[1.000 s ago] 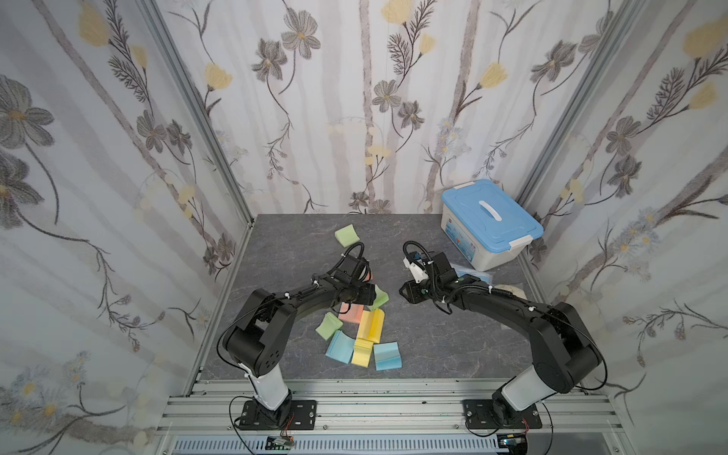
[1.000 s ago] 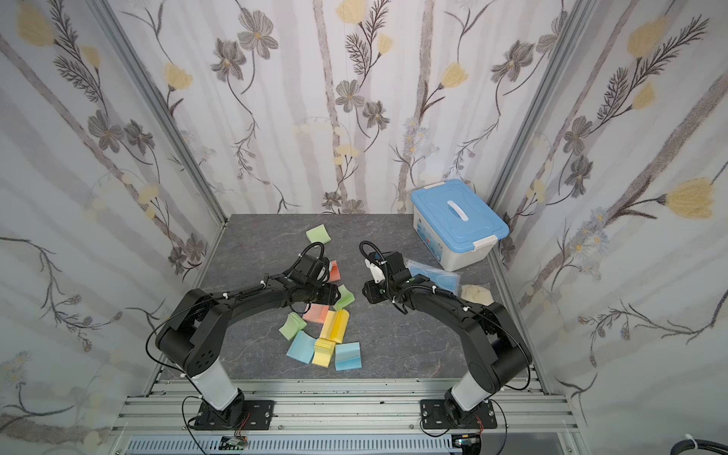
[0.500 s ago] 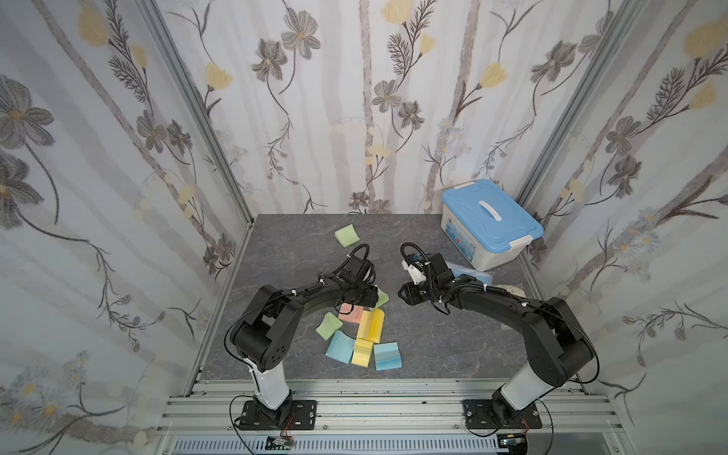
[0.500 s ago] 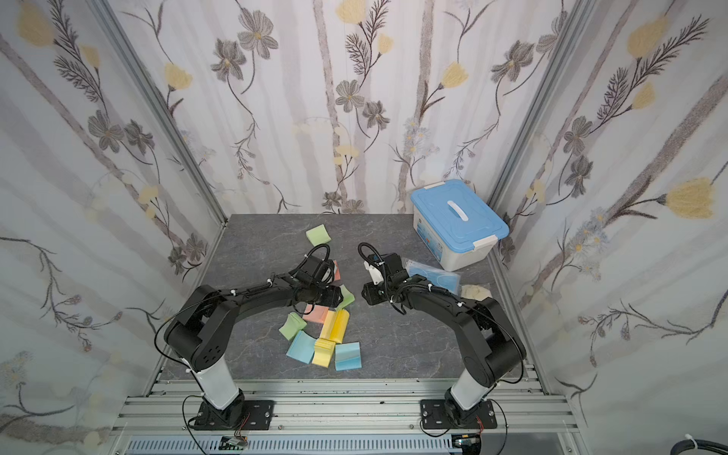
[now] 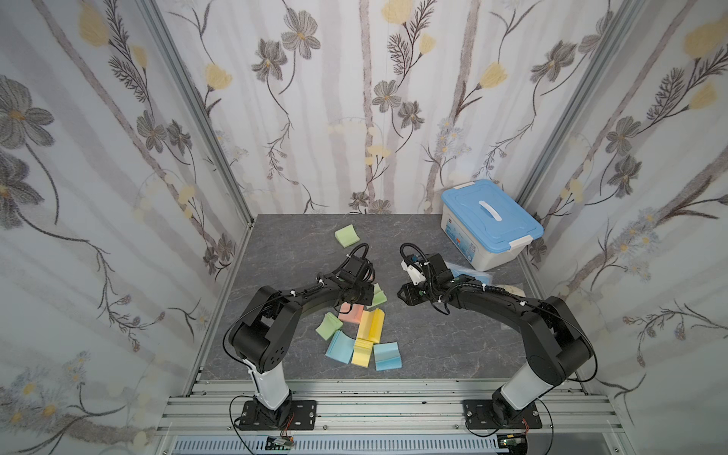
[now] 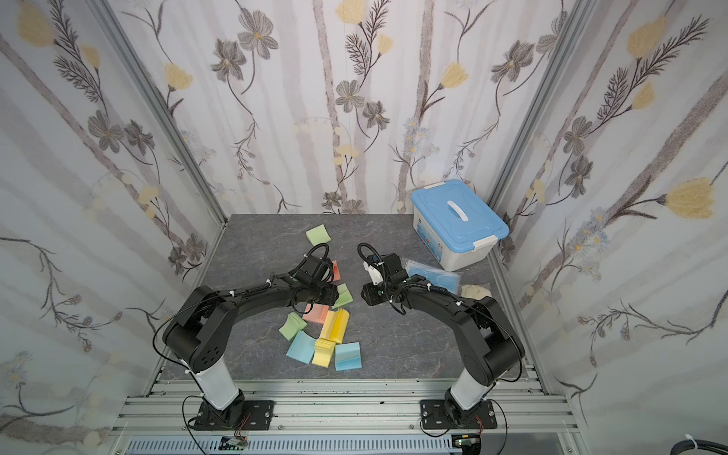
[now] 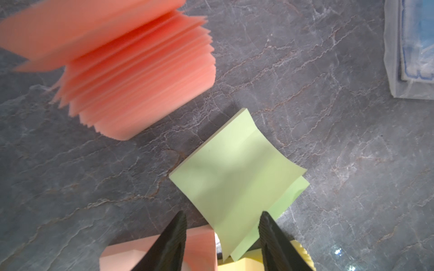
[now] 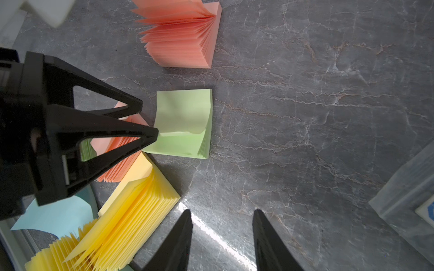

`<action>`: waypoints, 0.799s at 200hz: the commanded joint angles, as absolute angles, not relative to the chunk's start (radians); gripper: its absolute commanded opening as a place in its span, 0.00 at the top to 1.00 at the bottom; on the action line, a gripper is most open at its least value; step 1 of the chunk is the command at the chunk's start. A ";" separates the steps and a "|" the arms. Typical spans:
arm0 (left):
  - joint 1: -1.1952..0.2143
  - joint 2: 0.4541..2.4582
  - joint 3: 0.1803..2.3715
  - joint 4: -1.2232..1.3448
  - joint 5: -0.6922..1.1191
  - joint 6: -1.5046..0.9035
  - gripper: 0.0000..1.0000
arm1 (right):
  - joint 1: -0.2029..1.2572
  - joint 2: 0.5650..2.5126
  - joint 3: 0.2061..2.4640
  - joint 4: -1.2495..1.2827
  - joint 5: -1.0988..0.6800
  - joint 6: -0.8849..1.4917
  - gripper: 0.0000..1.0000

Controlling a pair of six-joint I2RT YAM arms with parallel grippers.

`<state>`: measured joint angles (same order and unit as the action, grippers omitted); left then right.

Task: Tear off pages from different memo pads
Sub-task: Pick up the memo pad from the center of the board.

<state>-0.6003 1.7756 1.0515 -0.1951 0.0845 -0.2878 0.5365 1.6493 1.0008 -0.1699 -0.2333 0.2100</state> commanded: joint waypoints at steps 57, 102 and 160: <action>-0.600 1.783 1.072 -0.188 0.072 -0.291 0.48 | 0.569 1.783 1.108 -0.146 -0.241 0.194 0.55; -0.601 1.782 1.076 -0.186 0.080 -0.293 0.48 | 0.570 1.873 1.190 -0.144 -0.239 0.213 0.55; -0.601 1.790 1.084 -0.185 0.073 -0.296 0.48 | 0.578 1.933 1.229 -0.148 -0.256 0.216 0.55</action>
<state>-0.6003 1.7870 1.0698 -0.1928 0.0795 -0.2897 0.5724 1.9194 1.2179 -0.1684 -0.2398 0.2089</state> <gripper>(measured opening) 0.523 0.452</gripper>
